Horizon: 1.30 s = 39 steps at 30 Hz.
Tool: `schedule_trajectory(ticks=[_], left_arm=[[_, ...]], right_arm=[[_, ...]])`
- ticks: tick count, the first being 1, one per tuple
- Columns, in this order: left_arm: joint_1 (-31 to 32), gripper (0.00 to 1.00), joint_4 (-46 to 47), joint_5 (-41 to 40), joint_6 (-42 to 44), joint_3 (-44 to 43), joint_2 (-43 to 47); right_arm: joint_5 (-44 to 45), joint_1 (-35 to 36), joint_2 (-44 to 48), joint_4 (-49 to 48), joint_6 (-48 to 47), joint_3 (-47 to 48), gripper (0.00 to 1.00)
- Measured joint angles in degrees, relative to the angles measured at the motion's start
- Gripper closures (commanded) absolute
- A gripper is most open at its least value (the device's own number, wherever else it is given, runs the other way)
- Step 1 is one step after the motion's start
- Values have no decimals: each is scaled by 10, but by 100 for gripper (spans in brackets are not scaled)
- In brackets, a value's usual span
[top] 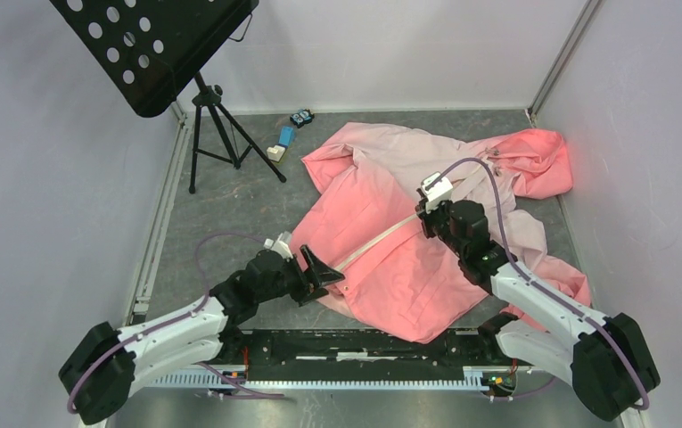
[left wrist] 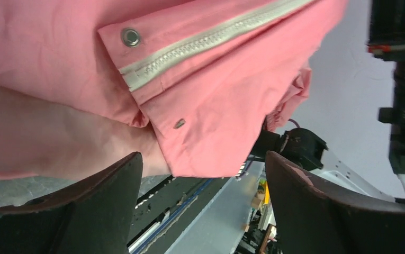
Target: Zip up the jacket
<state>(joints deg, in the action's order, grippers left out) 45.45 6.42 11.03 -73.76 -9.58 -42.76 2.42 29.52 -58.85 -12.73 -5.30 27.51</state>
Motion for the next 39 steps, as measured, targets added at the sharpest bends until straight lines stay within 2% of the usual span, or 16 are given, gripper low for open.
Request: schedule_trajectory(ticks=[4, 9, 12, 18, 24, 28, 30, 32, 36, 38, 39], left_arm=[[0, 19, 20, -4, -16, -21, -81], [0, 28, 33, -43, -60, -26, -87], [0, 23, 33, -61, -73, -27, -88], [0, 17, -37, -95, -78, -68, -100], [0, 18, -84, -111, -83, -96, -156], [0, 21, -71, -108, -83, -103, -212], [0, 30, -42, -100, -83, -103, -238], [0, 45, -11, -93, -83, -104, -260], [0, 84, 26, -92, -72, -94, -271], [0, 97, 22, -104, -50, -84, -249], [0, 98, 15, -113, -39, -80, -227]], right_arm=[[-9, 0, 23, -2, 14, -4, 100], [-11, 0, 36, -13, 25, -19, 100], [-16, 0, 40, -23, 29, -32, 100], [-26, 0, 43, -36, 36, -41, 100], [-29, 0, 48, -40, 40, -41, 100], [-29, 0, 49, -43, 40, -41, 100], [-29, 0, 49, -44, 41, -41, 100], [-31, 0, 49, -45, 42, -41, 100], [-42, -1, 49, -55, 40, -43, 100], [-46, -1, 49, -58, 38, -43, 100], [-49, -1, 49, -59, 37, -44, 100]])
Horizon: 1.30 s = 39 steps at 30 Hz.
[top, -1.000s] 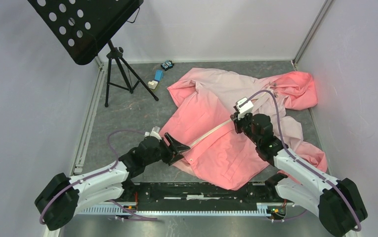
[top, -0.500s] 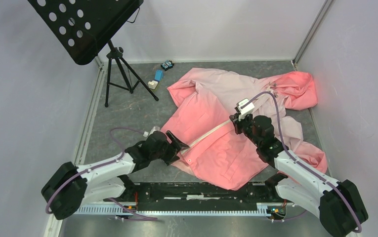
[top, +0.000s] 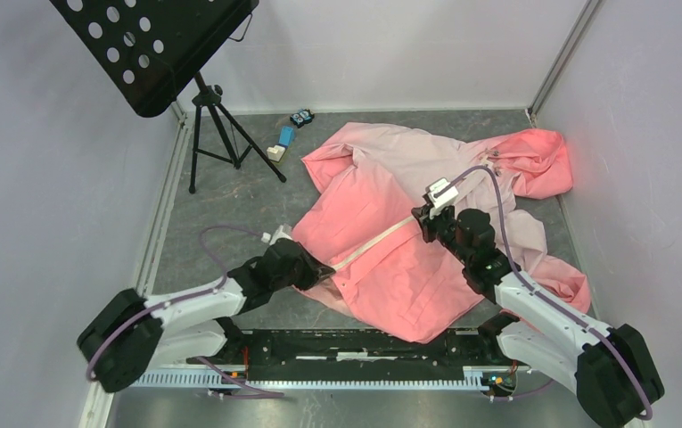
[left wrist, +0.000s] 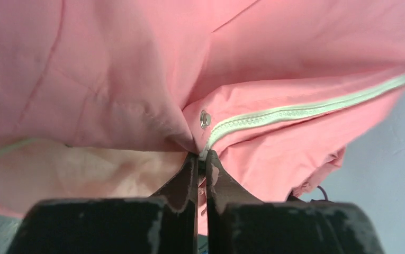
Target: Zip up the jacket
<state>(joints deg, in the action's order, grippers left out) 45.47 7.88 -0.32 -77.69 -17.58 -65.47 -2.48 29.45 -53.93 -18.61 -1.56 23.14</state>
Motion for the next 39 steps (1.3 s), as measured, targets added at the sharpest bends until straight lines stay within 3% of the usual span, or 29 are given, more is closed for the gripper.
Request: schedule_trajectory(ticks=[4, 10, 17, 24, 39], left_arm=[[0, 98, -79, -57, 47, -1, 126], [2, 98, -304, -170, 63, -71, 271], [4, 98, -409, -198, 62, -51, 400], [5, 98, -442, -203, 62, -36, 413], [6, 98, -467, -220, 43, -22, 410]], right_arm=[[0, 0, -4, 0, -2, 0, 100], [-17, 6, -40, -1, 18, 3, 100], [-12, 3, -80, -5, 88, 26, 100], [11, -58, -133, -16, 83, 41, 100], [35, -226, -292, 1, -111, 182, 100]])
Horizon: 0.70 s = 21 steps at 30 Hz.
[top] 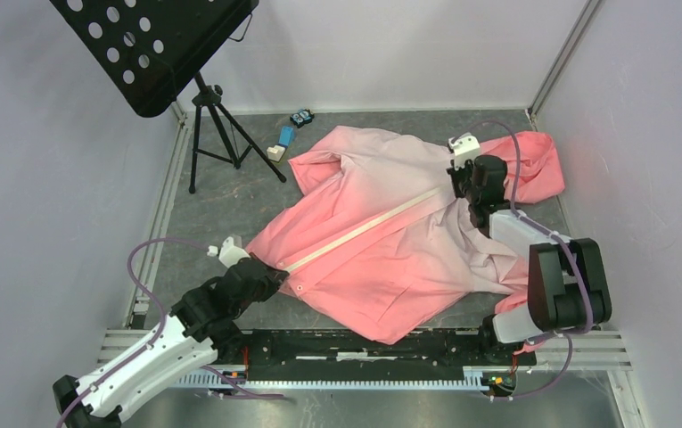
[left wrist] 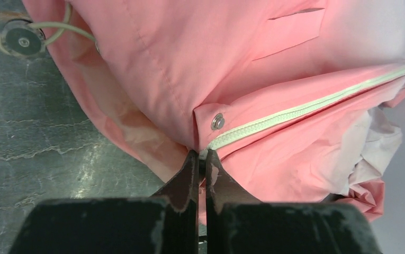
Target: Zip up the jacket
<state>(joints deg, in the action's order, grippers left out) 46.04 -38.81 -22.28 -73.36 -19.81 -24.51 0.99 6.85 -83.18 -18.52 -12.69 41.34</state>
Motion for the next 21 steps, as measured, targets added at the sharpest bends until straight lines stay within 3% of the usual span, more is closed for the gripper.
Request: schedule_trajectory(ticks=[7, 12, 18, 19, 20, 21], left_arm=[[0, 98, -19, -7, -3, 0, 17], [0, 98, -45, -17, -3, 0, 16], [0, 98, -42, -16, -3, 0, 14], [0, 98, -42, -16, -3, 0, 13], [0, 98, -42, -16, -3, -1, 12], [0, 95, -43, -16, -3, -1, 10]], right_arm=[[-25, -58, -88, -11, -49, 73, 100], [7, -89, -135, -21, -83, 130, 100], [21, -94, -192, -26, -108, 177, 100], [21, -93, -199, -24, -108, 179, 92], [21, -93, -204, -18, -106, 182, 75], [21, -93, -205, -8, -100, 185, 51]])
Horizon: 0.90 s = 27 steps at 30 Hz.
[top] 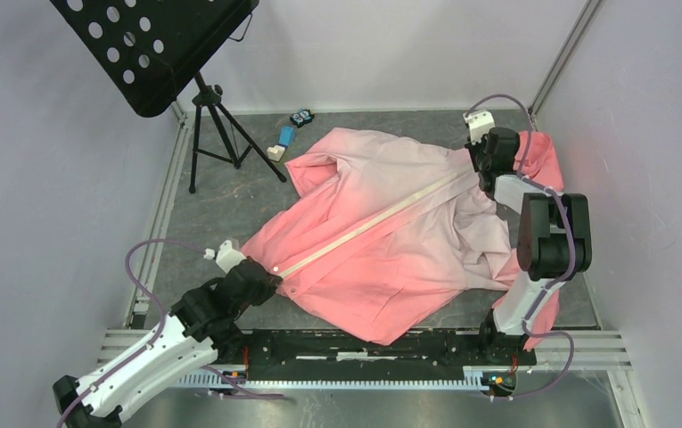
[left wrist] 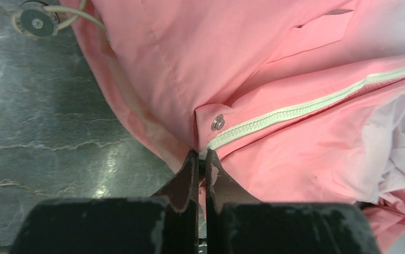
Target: Zip up the jacket
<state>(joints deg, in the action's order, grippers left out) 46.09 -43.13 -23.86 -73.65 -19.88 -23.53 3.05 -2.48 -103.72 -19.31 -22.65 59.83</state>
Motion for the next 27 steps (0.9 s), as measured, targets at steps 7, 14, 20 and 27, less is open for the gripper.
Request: schedule_trajectory(ticks=[7, 14, 20, 27], left_arm=[[-1, 11, -36, -1, -1, -1, -8], [-2, 0, -97, -16, 2, -82, -11], [-2, 0, -106, -30, 69, -199, 17], [-2, 0, 0, 19, 258, -354, 27]], right_arm=[[76, 29, 56, 108, 82, 48, 2], [76, 224, 311, 203, 203, -49, 2], [-87, 219, 517, 245, 273, -146, 2], [-105, 221, 686, 305, 287, -113, 2]])
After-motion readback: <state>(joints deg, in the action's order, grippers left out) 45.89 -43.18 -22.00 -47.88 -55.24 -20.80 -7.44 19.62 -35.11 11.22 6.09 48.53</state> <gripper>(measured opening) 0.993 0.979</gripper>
